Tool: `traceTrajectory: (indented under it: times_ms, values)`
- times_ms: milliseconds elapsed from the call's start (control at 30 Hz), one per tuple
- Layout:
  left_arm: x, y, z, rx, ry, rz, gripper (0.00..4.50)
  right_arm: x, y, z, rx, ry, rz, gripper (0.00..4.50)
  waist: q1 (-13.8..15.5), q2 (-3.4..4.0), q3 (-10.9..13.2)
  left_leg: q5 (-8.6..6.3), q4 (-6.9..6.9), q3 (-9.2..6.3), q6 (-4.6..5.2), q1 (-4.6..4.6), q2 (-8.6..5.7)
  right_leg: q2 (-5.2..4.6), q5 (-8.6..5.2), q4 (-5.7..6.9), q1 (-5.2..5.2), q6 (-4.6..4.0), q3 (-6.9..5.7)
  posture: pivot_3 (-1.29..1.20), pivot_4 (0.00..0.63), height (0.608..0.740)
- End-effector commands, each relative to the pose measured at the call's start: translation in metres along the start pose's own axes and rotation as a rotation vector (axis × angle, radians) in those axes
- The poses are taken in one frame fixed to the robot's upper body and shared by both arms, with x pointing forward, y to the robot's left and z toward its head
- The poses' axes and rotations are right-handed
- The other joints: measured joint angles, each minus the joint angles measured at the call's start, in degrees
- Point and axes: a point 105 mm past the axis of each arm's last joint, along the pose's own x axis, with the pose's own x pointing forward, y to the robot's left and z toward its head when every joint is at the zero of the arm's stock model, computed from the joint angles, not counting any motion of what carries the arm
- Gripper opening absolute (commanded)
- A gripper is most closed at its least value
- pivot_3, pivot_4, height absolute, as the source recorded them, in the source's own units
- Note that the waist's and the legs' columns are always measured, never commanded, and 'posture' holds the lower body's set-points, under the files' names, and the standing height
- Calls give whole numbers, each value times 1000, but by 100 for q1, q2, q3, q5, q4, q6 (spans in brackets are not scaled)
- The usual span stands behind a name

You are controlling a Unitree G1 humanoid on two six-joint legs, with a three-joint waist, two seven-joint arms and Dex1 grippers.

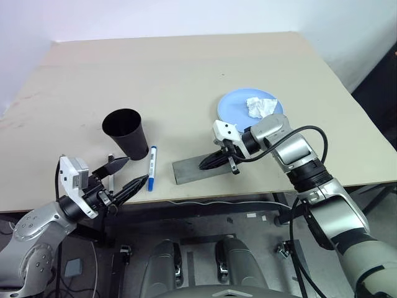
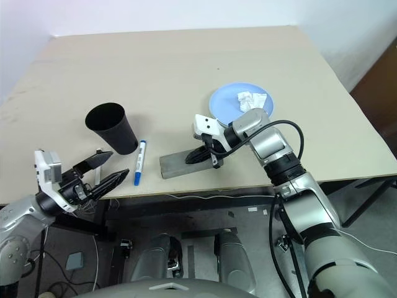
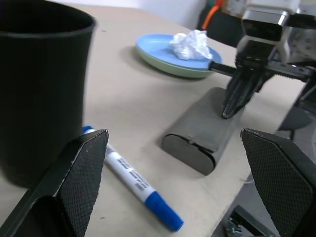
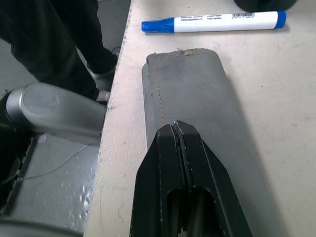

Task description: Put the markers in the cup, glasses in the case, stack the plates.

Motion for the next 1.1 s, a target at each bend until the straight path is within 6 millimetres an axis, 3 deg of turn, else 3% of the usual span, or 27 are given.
traceTrajectory:
  times_ms: [33, 333, 633, 933, 1100]
  values:
    - [-9, 4, 14, 40, -3, 68, 4500, -6, -5, 20, -13, -69, -9, 20, 11, 2, 3, 0, -1, -1, 0, -3, 1, 0, -1, 1, -3, -1, 0, 0, 150, 670]
    - [-31, 31, 10, 67, 148, 359, 4500, -10, -8, 28, -33, -99, -42, 20, 25, -18, 15, -1, -1, -1, 0, -10, -4, -9, 0, -7, -15, -1, 0, 0, 150, 670]
    - [-15, 50, -1, 69, 329, 509, 4500, -12, -17, 36, -54, -93, -87, 20, 27, -22, 18, 0, -1, -3, 0, -13, -4, -7, 0, -1, -8, -1, -1, 0, 150, 670]
    - [0, 50, -11, -109, 536, 589, 4500, -14, -21, 34, -44, -84, -106, 20, 29, -37, 26, 1, -2, -3, -1, -10, -5, 0, 12, -1, 2, 21, -1, 0, 150, 670]
    - [-8, 57, -16, -148, 645, 666, 4500, -15, -23, 33, -44, -78, -117, 20, 10, -42, 28, 3, -1, -4, -5, -3, -8, 5, 13, 1, 8, 23, -2, 0, 150, 670]
